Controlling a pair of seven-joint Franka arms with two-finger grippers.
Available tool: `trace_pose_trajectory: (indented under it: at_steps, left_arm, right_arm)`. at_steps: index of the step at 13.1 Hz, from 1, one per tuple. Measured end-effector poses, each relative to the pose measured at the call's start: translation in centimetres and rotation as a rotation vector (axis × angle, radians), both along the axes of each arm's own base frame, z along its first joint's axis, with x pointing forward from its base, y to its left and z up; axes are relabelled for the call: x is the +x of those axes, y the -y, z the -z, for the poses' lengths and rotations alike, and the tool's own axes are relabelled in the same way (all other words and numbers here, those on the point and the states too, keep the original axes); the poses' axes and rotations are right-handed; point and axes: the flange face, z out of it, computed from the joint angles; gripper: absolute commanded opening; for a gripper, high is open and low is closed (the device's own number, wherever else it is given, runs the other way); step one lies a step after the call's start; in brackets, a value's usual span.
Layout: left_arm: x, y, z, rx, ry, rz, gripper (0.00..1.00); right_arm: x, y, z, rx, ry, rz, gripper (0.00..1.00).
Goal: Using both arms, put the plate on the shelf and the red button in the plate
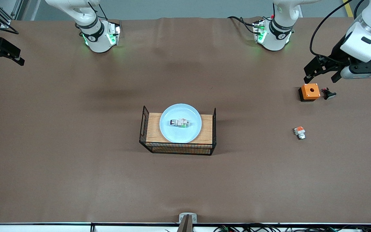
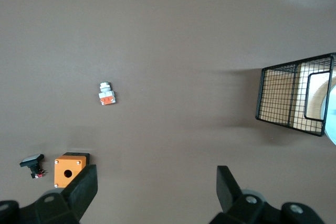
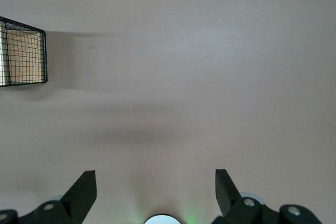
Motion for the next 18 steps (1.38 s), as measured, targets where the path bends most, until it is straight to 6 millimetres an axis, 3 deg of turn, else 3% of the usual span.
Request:
trace_pose_trajectory:
  at_steps: [5,8,18]
  left_arm:
    - [0.8,-6.1,-0.1,0.018,0.007,-0.055,1.0]
    - [0.9,-8.1,-0.2,0.023,0.009,-0.058,1.0]
    - [2.6,-8.1,0.5,-0.012,0.0,-0.034,1.0]
  right_arm:
    - [0.0,-0.1,0.0,0.0,0.0,-0.001,1.0]
    - [0.0,-0.1,0.0,0.0,0.0,-0.001,1.0]
    - [0.0,-0.1,0.0,0.0,0.0,-0.001,1.0]
